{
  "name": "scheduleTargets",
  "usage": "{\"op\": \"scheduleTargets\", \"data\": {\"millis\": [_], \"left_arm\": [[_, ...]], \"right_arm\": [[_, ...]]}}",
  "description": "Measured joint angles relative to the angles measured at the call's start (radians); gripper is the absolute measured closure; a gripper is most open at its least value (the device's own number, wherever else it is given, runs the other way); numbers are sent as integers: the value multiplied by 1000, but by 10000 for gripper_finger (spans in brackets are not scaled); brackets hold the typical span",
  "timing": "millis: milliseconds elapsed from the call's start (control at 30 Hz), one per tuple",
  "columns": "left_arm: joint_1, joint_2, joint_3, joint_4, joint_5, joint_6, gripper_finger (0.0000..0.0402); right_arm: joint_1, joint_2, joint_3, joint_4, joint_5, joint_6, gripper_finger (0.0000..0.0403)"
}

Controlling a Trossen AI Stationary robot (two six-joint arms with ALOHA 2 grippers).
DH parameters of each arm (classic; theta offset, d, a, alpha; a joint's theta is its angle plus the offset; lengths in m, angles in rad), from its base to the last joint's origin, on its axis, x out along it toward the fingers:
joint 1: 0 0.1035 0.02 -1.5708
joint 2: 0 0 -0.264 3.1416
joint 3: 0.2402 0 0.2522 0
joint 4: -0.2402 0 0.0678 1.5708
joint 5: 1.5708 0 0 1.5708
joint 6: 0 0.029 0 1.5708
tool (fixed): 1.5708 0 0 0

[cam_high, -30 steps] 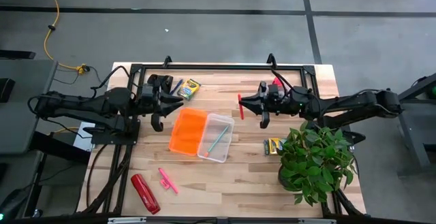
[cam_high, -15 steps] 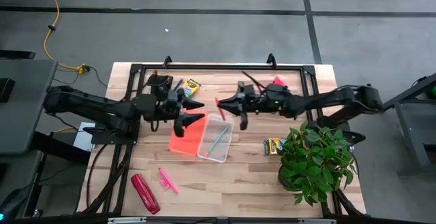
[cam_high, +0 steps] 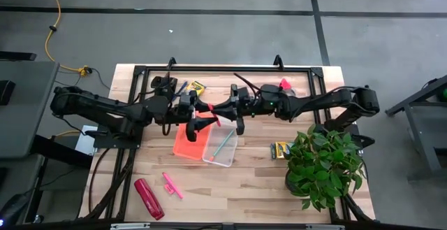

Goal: Pack school essentials
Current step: Put the orange pen in the supply box

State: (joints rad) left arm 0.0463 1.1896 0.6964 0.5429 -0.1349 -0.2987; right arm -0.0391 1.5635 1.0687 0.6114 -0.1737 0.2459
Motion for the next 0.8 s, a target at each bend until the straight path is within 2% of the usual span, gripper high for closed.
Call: {"op": "scheduleTargets", "data": {"millis": [100,200,467,533,800], "left_arm": [[0,0,0,0,0,20,194],[0,0,0,1,-4,22,225],[-1,0,0,1,-28,22,360],[-1,0,0,2,-31,28,383],[-1,-7,0,-6,-31,58,368]], "right_arm": [[0,0,0,6,0,7,396],[0,0,0,16,1,7,396],[0,0,0,21,6,8,396],[0,0,0,22,7,8,396],[0,0,0,21,6,57,378]]}}
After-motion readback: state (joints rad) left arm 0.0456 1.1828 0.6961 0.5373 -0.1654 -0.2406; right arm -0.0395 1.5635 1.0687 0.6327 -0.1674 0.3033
